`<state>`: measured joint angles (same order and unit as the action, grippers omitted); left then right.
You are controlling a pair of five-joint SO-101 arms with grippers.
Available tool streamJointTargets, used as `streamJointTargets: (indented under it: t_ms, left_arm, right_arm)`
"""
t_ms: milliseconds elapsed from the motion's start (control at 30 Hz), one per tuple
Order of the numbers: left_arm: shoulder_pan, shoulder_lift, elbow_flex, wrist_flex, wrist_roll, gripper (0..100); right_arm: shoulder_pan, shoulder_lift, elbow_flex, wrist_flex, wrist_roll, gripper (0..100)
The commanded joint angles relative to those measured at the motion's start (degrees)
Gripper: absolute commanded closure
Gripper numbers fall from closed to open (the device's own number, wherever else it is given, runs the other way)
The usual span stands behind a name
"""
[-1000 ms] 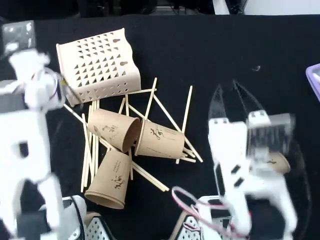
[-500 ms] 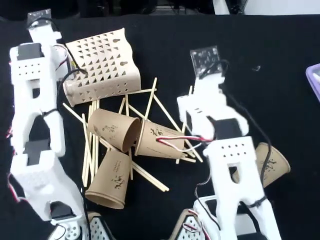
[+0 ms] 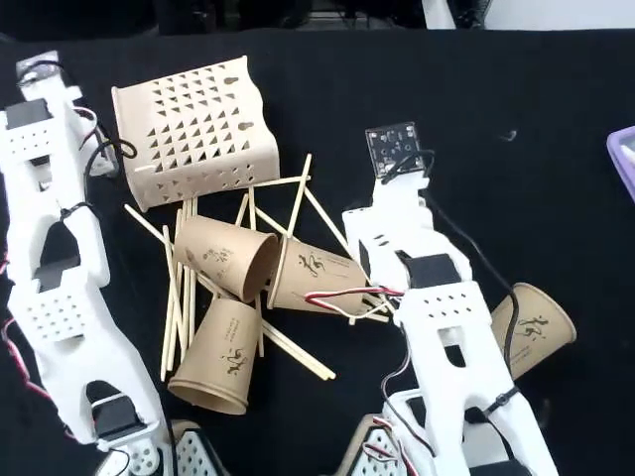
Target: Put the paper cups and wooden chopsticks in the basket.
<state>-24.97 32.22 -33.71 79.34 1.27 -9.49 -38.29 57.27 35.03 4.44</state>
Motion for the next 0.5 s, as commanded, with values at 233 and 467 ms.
streamJointTargets:
  t_ms: [233, 467]
  left_arm:
    - [4.4, -6.7, -17.2, 12.9, 0.4, 76]
    - [4.4, -2.0, -16.6, 4.9, 0.4, 80]
  right_arm:
    - [-0.7, 0.7, -0.3, -1.3, -0.5, 90.3]
    - [-0.7, 0.6, 0.5, -1.7, -0.5, 90.3]
